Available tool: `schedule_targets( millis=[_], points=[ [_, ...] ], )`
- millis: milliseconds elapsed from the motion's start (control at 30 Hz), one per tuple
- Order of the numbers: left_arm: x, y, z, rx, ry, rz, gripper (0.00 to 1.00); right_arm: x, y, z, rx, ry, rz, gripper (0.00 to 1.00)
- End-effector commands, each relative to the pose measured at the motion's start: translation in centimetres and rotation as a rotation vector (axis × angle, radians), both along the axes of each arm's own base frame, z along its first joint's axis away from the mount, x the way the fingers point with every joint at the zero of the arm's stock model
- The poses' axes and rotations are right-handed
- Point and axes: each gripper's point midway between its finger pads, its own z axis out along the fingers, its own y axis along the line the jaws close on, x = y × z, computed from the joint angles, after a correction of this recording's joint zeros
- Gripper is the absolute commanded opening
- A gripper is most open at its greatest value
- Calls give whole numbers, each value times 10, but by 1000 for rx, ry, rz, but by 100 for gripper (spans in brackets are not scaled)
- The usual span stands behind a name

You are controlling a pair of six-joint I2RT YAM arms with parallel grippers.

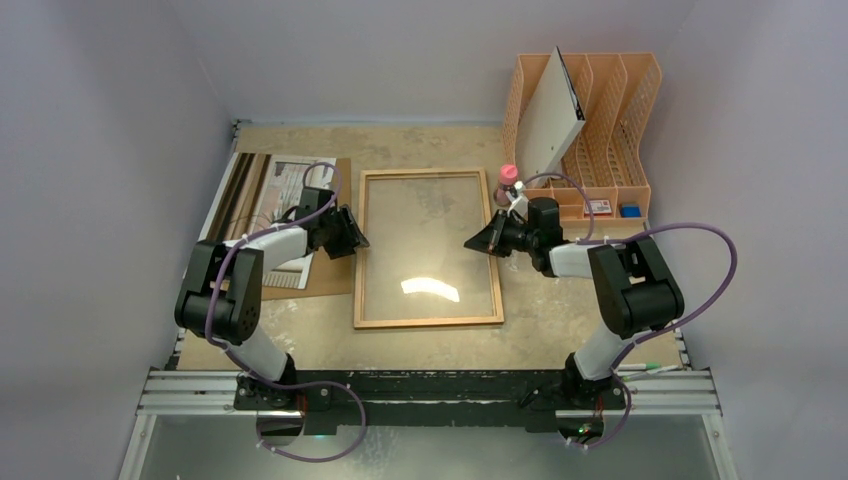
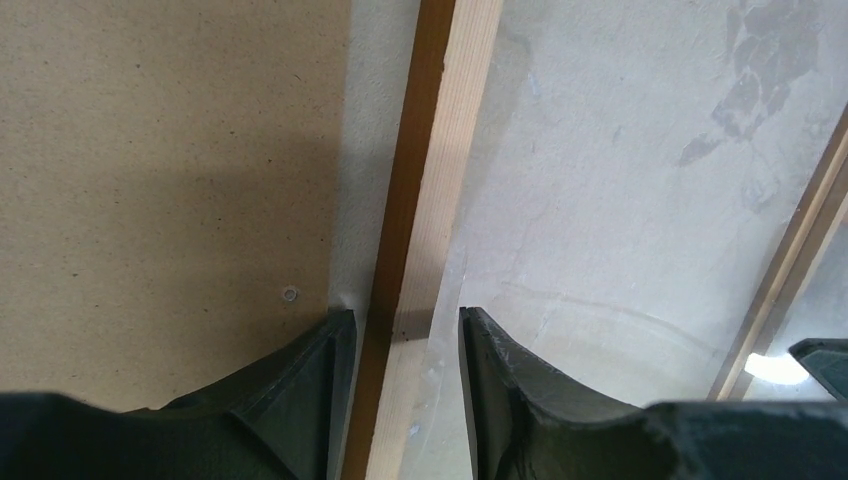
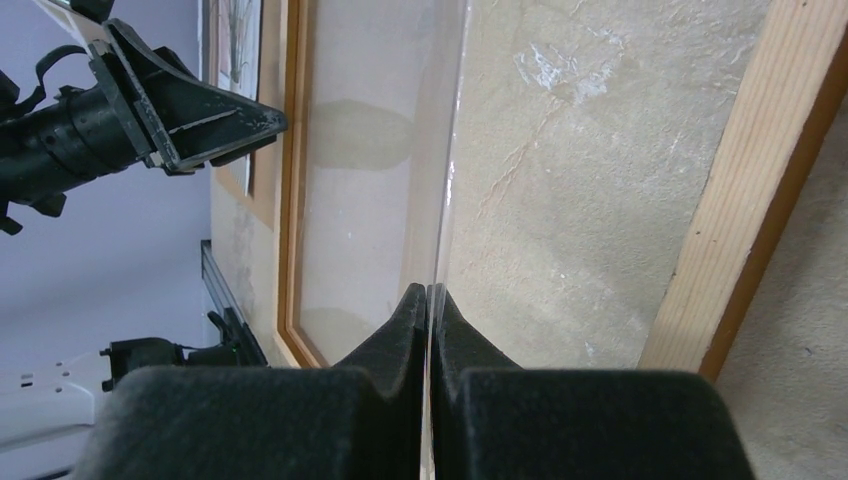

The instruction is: Put the photo into the frame

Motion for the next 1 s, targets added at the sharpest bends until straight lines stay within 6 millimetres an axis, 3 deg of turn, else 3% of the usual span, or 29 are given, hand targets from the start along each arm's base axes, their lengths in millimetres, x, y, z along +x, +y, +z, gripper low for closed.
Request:
schedule_targets(
  millis=[0, 500, 967],
  points=[
    [-2, -3, -5, -4, 5, -9, 44, 6, 6, 18, 26, -112, 43, 0],
    [-1, -9, -7, -30, 7, -26, 38, -4, 17, 10, 102, -24, 54, 0],
    [-2, -9, -9, -29, 13, -27, 35, -1, 19, 14, 99, -69, 61, 0]
  ],
)
